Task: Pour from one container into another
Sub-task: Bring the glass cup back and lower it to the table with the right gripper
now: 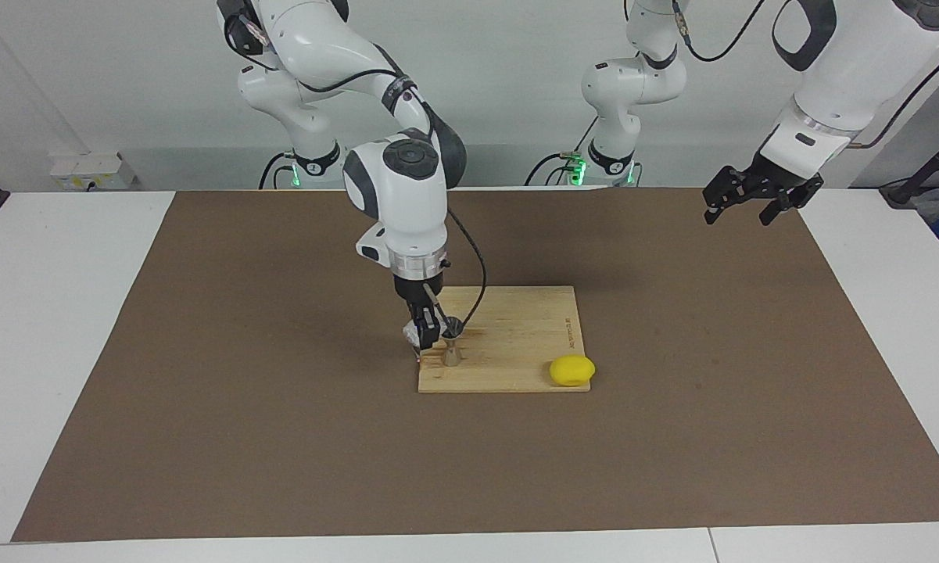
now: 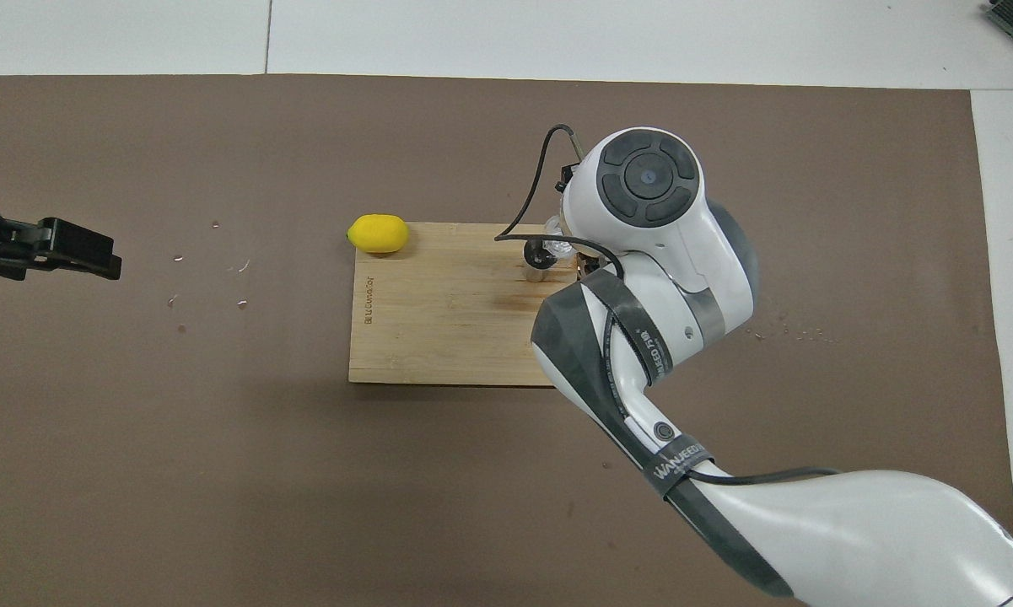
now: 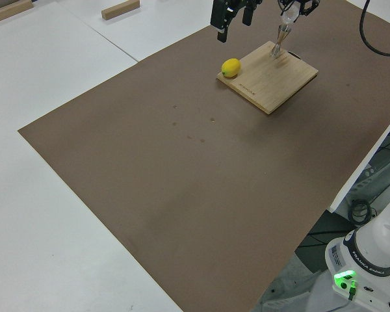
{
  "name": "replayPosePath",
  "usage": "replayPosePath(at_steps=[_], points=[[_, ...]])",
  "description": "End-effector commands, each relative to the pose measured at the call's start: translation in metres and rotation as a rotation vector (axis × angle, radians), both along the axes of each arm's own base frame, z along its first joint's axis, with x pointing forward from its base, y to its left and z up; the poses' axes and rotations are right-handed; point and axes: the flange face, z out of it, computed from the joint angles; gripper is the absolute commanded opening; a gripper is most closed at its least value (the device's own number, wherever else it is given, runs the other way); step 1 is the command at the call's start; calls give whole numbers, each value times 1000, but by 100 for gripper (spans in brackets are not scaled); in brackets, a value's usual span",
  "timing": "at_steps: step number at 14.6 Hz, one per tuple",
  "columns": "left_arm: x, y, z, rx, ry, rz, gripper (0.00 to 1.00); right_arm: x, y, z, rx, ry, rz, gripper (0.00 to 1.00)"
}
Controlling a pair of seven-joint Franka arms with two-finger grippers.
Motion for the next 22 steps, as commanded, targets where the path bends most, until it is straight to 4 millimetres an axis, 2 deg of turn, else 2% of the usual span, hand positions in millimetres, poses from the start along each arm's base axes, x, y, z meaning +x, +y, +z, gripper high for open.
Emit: replayPosePath(at_steps=[1, 5, 12, 16, 19, 22], points=[[-9, 2, 0, -11, -8, -8, 100, 4, -5, 9, 59, 16, -50, 0], [-9, 1, 0, -11, -5, -8, 100, 14, -33, 15, 136, 46, -121, 0], [-9, 1, 0, -11, -5, -8, 100, 26, -98, -1, 310, 153, -193, 0], [-9, 2, 0, -11, -5, -6, 100, 19, -168, -22, 455, 210, -201, 0], [-9, 1, 0, -11, -5, -8, 100, 3, -217, -43, 533, 227, -201, 0], [-9, 1, 0, -11, -5, -8, 100, -19, -265, -72, 598, 234, -189, 0]])
